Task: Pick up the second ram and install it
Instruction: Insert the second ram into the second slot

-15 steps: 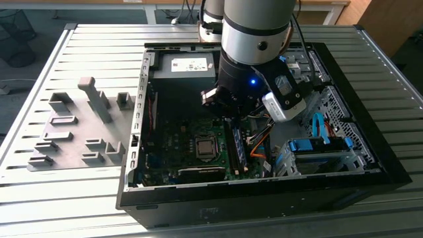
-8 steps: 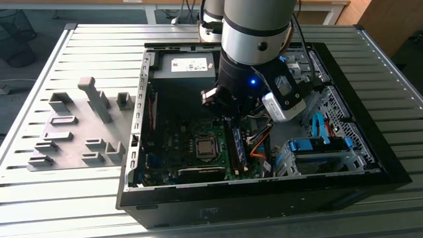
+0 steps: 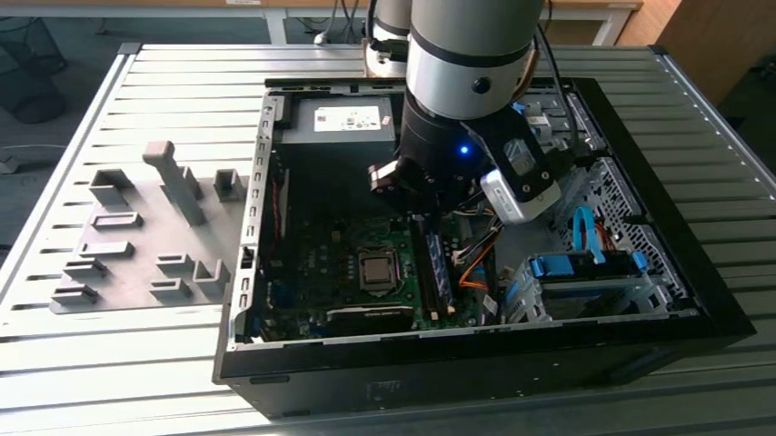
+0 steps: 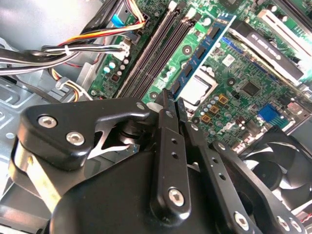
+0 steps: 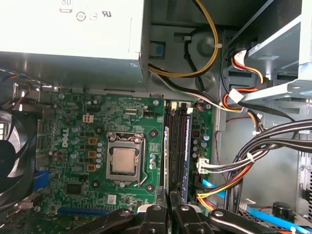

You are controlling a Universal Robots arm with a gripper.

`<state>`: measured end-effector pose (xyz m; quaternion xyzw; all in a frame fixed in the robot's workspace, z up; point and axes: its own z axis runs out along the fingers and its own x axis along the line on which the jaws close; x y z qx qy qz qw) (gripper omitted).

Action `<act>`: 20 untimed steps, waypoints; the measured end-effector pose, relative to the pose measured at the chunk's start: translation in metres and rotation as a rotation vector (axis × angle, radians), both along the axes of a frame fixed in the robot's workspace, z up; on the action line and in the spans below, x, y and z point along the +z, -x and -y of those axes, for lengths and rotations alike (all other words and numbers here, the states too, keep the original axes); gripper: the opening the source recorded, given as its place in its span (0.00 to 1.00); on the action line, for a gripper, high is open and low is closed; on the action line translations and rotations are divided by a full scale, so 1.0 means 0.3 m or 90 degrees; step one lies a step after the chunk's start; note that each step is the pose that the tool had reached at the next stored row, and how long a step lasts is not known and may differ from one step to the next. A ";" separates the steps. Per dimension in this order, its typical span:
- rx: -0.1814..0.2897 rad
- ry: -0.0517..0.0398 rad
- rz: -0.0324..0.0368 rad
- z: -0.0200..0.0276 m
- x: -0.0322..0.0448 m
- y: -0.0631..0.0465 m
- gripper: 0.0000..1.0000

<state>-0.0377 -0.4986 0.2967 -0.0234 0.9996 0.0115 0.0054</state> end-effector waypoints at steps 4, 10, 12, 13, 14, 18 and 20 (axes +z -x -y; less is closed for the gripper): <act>0.000 -0.0008 0.0000 0.000 0.000 0.000 0.14; 0.000 -0.0019 0.0000 0.000 0.000 0.000 0.14; 0.000 -0.0167 0.0000 0.000 0.000 0.000 0.14; 0.000 -0.0175 0.0000 0.000 0.000 0.000 0.14; 0.000 -0.0178 0.0000 0.000 0.000 0.000 0.14; 0.000 -0.0257 0.0000 0.000 0.000 0.000 0.14; 0.000 -0.0272 0.0000 0.000 0.000 0.000 0.14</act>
